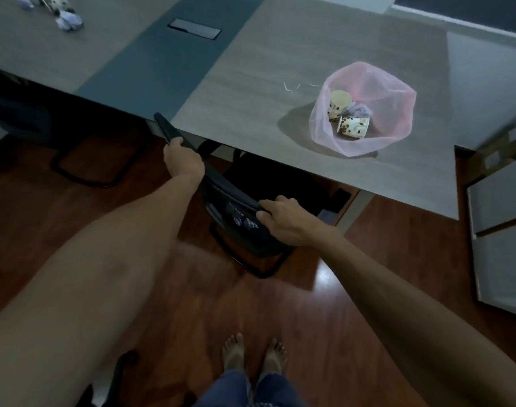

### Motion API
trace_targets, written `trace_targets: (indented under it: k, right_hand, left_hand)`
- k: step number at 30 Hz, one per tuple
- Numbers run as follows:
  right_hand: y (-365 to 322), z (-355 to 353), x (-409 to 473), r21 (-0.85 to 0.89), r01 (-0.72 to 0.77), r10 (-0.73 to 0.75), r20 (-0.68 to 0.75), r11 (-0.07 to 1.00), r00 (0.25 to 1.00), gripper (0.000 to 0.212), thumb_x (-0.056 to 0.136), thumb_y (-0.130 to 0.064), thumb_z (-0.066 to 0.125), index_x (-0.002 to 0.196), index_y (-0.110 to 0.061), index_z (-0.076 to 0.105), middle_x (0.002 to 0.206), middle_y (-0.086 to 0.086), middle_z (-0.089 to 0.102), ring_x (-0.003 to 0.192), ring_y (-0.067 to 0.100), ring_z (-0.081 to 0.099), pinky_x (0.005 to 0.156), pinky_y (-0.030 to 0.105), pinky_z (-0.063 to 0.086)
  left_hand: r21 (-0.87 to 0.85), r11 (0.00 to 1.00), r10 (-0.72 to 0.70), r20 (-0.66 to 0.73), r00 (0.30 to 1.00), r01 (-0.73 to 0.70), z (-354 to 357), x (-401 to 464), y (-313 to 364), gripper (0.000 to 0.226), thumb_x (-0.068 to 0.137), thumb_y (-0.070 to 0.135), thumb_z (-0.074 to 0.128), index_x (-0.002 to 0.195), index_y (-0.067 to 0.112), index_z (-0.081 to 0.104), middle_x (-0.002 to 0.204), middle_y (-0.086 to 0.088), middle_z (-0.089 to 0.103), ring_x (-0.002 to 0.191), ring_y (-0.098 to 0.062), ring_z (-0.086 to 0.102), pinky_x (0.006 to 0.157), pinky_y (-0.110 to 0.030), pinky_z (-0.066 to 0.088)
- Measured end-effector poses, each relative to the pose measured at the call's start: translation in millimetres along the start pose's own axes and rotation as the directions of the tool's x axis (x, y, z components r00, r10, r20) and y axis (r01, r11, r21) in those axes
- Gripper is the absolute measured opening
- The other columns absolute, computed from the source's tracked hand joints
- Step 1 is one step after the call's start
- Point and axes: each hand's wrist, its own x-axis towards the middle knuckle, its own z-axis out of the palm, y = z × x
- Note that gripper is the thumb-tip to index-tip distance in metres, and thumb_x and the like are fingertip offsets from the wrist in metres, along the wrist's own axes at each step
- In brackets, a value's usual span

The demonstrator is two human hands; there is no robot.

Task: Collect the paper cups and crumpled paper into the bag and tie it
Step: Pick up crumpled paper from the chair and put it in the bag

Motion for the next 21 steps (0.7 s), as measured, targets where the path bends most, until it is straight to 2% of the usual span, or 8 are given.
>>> trace_targets:
  k: [1,2,5,7,11,15,17,21]
  right_hand:
    - [-8.8,1.5,5.3,0.024,0.033,-0.034,0.029,0.999,0.999,0.051,0.11,-0.041,0.028,0.149,-0.01,0.042,0.136,0.017,0.046,0.123,0.04,0.047,0.106,0.048,0.04]
    - [-17.0,3.2,10.8,0.053,0.057,-0.06,0.057,0.997,0.997,0.052,0.109,-0.043,0.031,0.152,-0.013,0.039,0.136,0.015,0.045,0.122,0.039,0.05,0.104,0.048,0.044]
    - [-38.8,11.8,24.9,0.164,0.117,-0.14,0.137,0.979,0.981,0.058,0.108,-0.041,0.041,0.158,-0.015,0.03,0.139,0.008,0.04,0.094,0.022,0.064,0.077,0.033,0.059]
    - [-53.6,20.3,31.7,0.217,0.158,-0.199,0.182,0.963,0.963,0.064,0.106,-0.038,0.048,0.161,-0.015,0.023,0.147,0.007,0.034,0.079,0.012,0.065,0.068,0.023,0.058]
    - [-78.7,45.7,45.1,0.283,0.223,-0.291,0.225,0.933,0.93,0.077,0.097,-0.042,0.064,0.159,-0.022,0.023,0.143,0.007,0.035,0.119,0.026,0.057,0.099,0.04,0.054]
    - [-103.6,64.1,53.4,0.448,0.259,-0.365,0.167,0.855,0.916,0.062,0.093,-0.04,0.071,0.143,-0.025,0.037,0.134,0.003,0.041,0.12,0.022,0.054,0.1,0.043,0.053]
    - [-110.8,72.6,58.7,0.482,0.269,-0.373,0.132,0.834,0.919,0.054,0.09,-0.043,0.073,0.131,-0.024,0.043,0.13,0.001,0.044,0.118,0.019,0.054,0.103,0.042,0.051]
    - [-106.5,71.6,60.6,0.546,0.264,-0.359,0.073,0.795,0.93,0.048,0.081,-0.047,0.082,0.115,-0.025,0.056,0.119,-0.004,0.059,0.11,0.01,0.06,0.097,0.031,0.053]
  left_hand:
    - [0.071,0.997,0.001,-0.034,0.999,0.001,-9.1,2.3,1.6,0.02,0.104,0.008,0.04,0.106,0.017,0.058,0.085,0.008,0.049,0.072,-0.005,0.049,0.056,-0.006,0.04]
    - [0.102,0.995,-0.009,-0.055,0.998,0.014,-14.7,12.0,-1.9,0.02,0.103,0.009,0.043,0.105,0.014,0.062,0.086,0.006,0.051,0.076,-0.009,0.053,0.06,-0.009,0.044]
    - [0.108,0.994,0.009,0.005,1.0,-0.009,-25.0,52.3,-28.4,0.041,0.094,0.014,0.046,0.133,0.013,0.06,0.11,0.005,0.051,0.102,-0.011,0.05,0.095,-0.026,0.048]
    - [0.128,0.99,0.062,-0.01,0.998,-0.061,-35.8,62.8,-35.7,0.044,0.093,0.014,0.047,0.134,0.012,0.062,0.107,0.003,0.054,0.098,-0.014,0.056,0.094,-0.033,0.051]
    - [0.175,0.973,0.152,0.011,0.988,-0.152,-61.5,63.6,-34.4,0.042,0.102,0.002,0.037,0.138,0.01,0.058,0.124,-0.005,0.057,0.111,-0.023,0.059,0.094,-0.03,0.05]
    - [0.236,0.945,0.225,0.026,0.974,-0.225,-77.3,86.4,-44.2,0.039,0.107,0.007,0.033,0.135,0.01,0.06,0.134,-0.011,0.059,0.118,-0.022,0.056,0.088,-0.019,0.039]
    - [0.291,0.915,0.275,0.061,0.959,-0.281,-81.2,95.4,-47.3,0.038,0.108,0.008,0.033,0.133,0.011,0.061,0.135,-0.01,0.058,0.11,-0.016,0.055,0.085,-0.019,0.04]
    - [0.399,0.838,0.371,0.082,0.925,-0.371,-85.1,98.0,-47.9,0.034,0.107,0.011,0.036,0.127,0.014,0.063,0.135,-0.013,0.058,0.118,-0.026,0.056,0.095,-0.037,0.049]
